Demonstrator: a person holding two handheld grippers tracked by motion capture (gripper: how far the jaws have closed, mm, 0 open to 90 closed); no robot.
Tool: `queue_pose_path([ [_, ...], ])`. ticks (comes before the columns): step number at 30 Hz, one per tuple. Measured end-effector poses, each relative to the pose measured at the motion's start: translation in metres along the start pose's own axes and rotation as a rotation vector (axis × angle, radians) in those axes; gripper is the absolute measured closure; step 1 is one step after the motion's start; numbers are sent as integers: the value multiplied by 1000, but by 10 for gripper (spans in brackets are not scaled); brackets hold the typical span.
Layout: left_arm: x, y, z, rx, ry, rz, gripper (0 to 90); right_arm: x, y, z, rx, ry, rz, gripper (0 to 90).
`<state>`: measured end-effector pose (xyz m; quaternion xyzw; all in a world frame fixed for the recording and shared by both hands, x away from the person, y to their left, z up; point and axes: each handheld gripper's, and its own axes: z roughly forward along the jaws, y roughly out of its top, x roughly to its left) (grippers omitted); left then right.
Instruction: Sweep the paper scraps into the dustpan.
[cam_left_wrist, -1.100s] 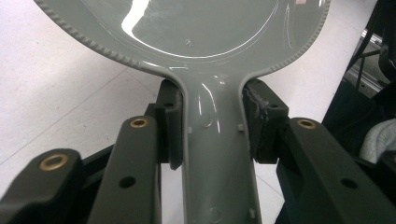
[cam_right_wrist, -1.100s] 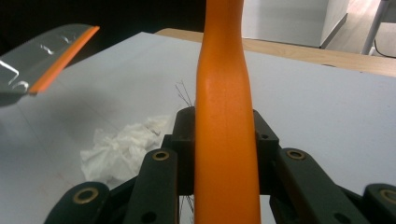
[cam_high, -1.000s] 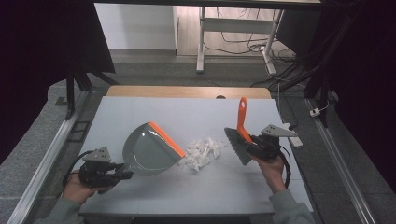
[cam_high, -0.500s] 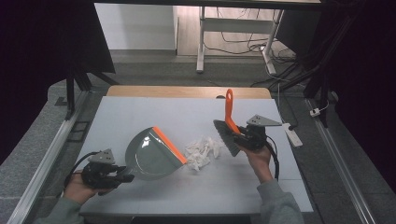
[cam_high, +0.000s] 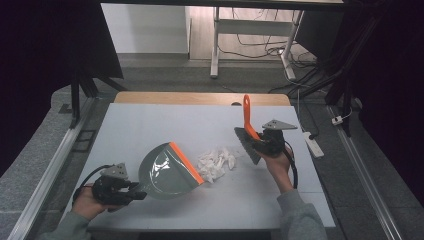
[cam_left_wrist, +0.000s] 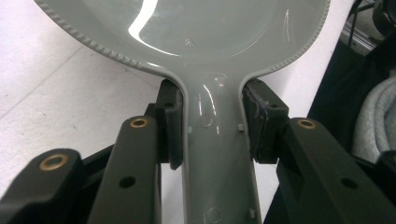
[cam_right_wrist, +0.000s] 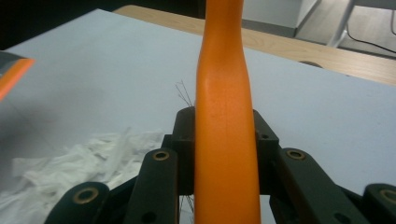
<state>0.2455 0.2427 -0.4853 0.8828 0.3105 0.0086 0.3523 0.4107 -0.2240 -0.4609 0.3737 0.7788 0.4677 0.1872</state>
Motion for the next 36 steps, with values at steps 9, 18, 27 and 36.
queue_pose_path([
  [9, -1, -6, 2, 11, -20, -9, 616, -9, -1, 12, 40, -33, 9, 702],
  [18, -5, -9, 5, 28, -26, -11, 616, -12, 0, 19, 73, -57, 6, 702],
  [27, -5, -11, 15, 73, -53, -10, 616, -17, -2, 29, 102, -78, 7, 703],
  [36, -2, -12, 22, 106, -65, -29, 615, -20, -4, 37, 123, -84, 16, 703],
])
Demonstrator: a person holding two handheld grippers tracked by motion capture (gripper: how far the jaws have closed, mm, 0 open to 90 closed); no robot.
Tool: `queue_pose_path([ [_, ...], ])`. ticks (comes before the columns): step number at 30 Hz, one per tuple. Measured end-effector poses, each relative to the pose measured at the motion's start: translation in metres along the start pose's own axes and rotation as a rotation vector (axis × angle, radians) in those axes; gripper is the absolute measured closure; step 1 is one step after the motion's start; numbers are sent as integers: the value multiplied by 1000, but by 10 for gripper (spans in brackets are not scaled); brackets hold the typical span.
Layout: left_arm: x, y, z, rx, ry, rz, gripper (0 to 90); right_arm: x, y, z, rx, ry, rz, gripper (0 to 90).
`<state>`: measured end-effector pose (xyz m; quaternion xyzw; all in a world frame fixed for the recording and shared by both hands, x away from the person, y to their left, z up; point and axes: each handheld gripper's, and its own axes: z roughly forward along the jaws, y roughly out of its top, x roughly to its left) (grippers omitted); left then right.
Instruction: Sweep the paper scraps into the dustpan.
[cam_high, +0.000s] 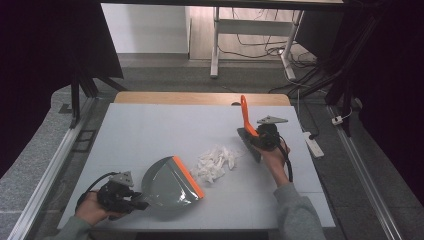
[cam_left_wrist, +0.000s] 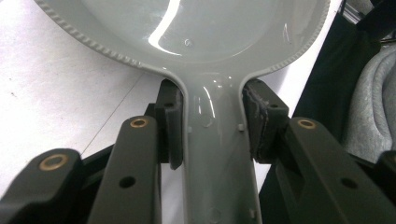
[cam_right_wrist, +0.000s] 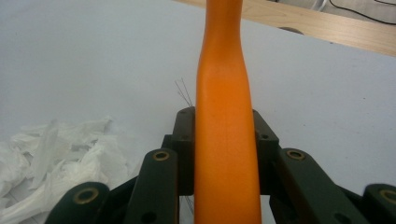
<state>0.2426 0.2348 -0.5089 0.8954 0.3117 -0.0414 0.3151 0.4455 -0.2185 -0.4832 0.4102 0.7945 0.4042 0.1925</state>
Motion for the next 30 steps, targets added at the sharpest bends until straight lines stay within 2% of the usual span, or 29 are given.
queue_pose_path([
  [8, 5, -2, 3, 16, -14, -20, 616, 7, 3, 10, 30, 12, -25, 704],
  [15, 5, -1, 9, 41, -30, -15, 615, 13, 3, 15, 48, 19, -39, 705],
  [30, 5, 2, 12, 43, -36, -10, 616, 26, 2, 21, 68, 39, -64, 705],
])
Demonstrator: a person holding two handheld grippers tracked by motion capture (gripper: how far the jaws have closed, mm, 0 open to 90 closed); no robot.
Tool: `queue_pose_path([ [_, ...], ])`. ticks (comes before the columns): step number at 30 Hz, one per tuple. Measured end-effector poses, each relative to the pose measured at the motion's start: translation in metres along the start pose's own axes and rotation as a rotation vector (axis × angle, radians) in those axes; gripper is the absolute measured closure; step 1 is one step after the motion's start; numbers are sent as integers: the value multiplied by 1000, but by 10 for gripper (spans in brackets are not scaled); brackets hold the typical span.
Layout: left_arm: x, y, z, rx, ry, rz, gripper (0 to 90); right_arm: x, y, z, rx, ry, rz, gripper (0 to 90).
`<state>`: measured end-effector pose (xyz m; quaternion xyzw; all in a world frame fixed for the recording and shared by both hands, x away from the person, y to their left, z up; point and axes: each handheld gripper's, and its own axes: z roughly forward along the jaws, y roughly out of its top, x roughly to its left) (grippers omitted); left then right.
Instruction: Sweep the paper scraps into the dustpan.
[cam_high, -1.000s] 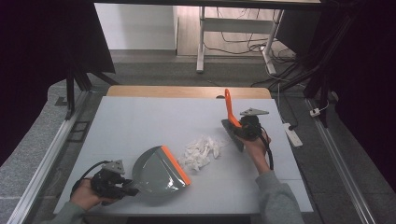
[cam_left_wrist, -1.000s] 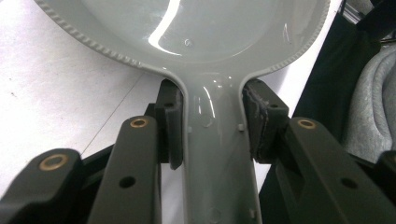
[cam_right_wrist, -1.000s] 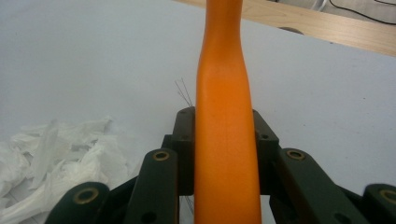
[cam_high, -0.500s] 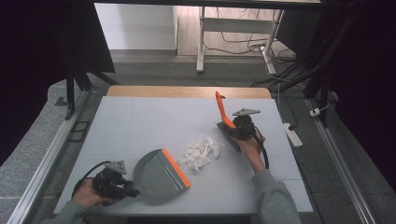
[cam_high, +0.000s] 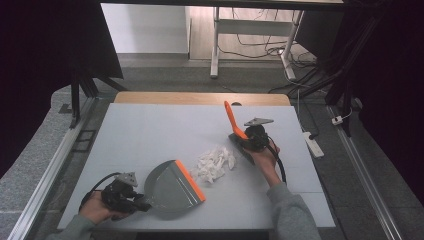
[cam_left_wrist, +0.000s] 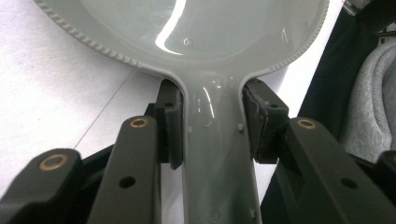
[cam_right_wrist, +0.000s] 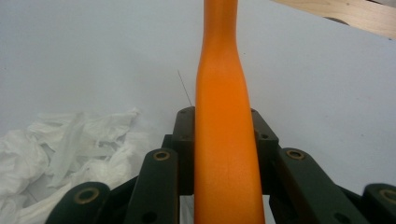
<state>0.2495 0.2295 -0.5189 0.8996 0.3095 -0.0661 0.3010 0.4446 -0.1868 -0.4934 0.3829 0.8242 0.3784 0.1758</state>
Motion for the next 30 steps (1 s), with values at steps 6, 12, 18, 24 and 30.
queue_pose_path([
  [6, 0, 0, 0, -2, 0, -4, 615, 8, 0, 2, 7, 11, -17, 705],
  [12, 0, 1, 1, -5, 0, -7, 616, 13, 1, 3, 9, 28, -20, 705],
  [18, 0, 1, 1, -1, 1, -7, 615, 20, 1, 4, 2, 74, -1, 705],
  [24, 0, 3, 1, -3, 2, -10, 615, 33, 3, 7, 10, 92, -25, 705],
  [30, 0, 3, 2, -3, 5, -12, 615, 48, 5, 9, 16, 126, -48, 705],
])
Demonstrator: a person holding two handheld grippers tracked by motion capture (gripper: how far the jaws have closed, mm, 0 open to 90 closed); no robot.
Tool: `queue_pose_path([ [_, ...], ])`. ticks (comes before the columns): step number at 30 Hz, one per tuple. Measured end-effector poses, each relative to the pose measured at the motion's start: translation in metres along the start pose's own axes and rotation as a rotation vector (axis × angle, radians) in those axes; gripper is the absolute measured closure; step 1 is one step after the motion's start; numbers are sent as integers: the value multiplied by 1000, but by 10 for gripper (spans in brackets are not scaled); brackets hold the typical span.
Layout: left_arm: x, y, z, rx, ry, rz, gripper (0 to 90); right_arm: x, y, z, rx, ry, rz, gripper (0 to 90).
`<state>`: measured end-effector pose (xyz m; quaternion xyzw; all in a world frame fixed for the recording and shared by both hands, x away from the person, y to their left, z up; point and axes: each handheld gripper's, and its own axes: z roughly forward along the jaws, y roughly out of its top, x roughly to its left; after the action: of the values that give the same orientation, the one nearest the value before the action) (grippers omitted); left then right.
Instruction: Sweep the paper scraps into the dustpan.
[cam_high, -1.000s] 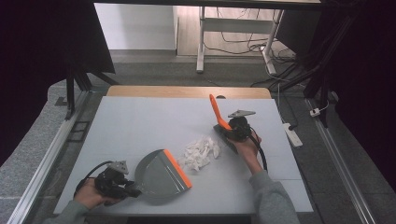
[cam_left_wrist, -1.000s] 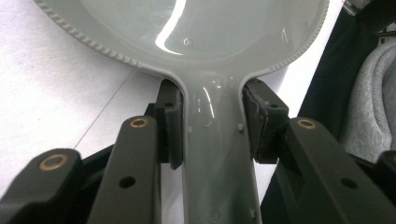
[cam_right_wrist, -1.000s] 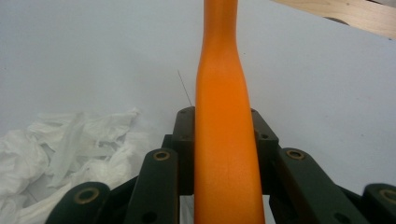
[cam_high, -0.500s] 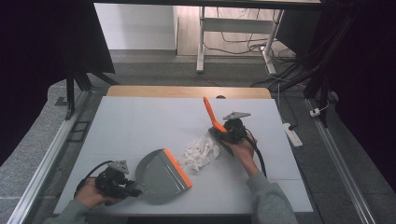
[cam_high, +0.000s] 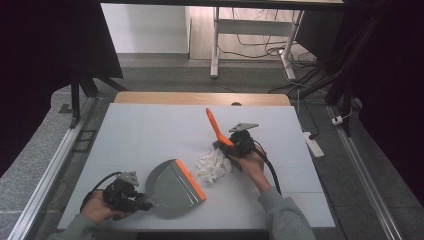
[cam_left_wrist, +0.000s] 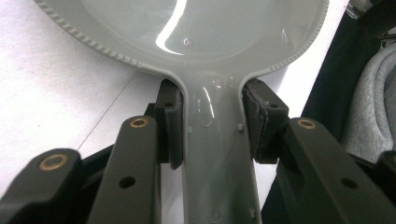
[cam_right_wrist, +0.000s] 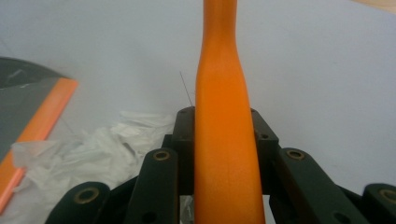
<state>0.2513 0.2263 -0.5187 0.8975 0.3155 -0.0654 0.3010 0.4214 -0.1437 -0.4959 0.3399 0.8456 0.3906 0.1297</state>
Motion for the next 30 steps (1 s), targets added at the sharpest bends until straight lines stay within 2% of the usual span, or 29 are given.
queue_pose_path([
  [5, 0, 0, 0, 1, 1, 0, 615, 16, 2, 5, 9, 30, -30, 705],
  [17, -1, 1, 1, 0, 2, -1, 615, 42, 7, 12, 9, 105, -51, 704],
  [30, -3, 2, 1, 1, 3, 2, 615, 64, 9, 17, 15, 134, -85, 704],
])
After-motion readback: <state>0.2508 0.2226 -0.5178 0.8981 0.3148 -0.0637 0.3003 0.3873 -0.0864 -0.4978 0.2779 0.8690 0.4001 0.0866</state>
